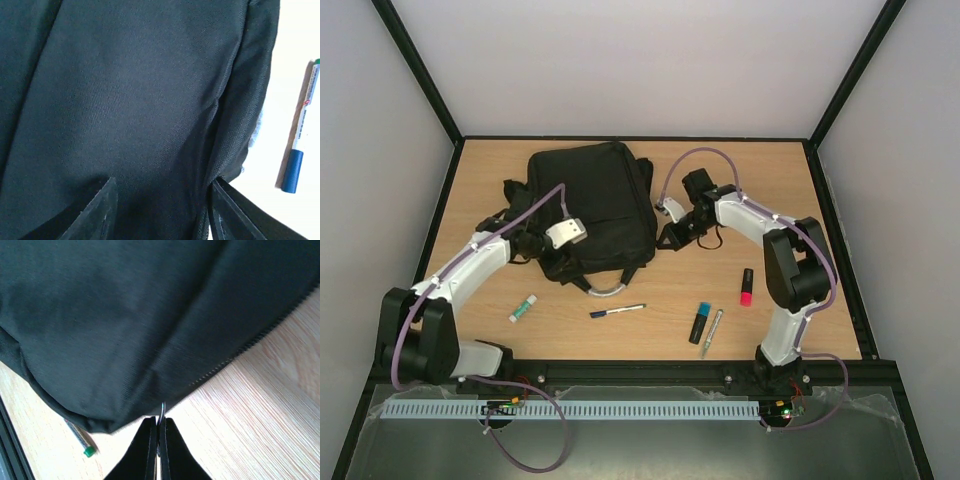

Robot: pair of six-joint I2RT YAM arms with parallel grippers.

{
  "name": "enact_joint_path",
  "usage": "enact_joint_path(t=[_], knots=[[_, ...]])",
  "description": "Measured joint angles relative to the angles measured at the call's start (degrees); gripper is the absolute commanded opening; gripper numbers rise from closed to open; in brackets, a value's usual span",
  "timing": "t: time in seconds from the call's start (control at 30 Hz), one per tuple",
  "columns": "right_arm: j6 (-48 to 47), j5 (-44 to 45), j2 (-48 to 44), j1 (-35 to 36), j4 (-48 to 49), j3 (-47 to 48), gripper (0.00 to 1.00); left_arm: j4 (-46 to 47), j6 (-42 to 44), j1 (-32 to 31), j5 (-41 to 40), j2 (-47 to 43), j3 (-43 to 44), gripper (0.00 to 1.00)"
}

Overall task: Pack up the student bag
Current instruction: Zip the student bag at the center of the board.

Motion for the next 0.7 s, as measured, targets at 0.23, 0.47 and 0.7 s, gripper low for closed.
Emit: enact_joint_path(t=[0.23,0.47,0.7], knots=[[-0.39,0.2,0.0,4.35,-0.15,1.01,0.01,2.01,-1.2,-3.34,3.82,-1.42,1.09,0.64],[-0.35,-2.05,-0.17,8.24,-0.22,1.01,0.01,10.88,-6.21,-10.01,9.2,-1.25,2.82,0.68],[1.01,-4.7,-0.17,8.81,-0.11,1.01,0.01,16.46,-7.28,-11.45,11.41,1.51,2.54,0.68]])
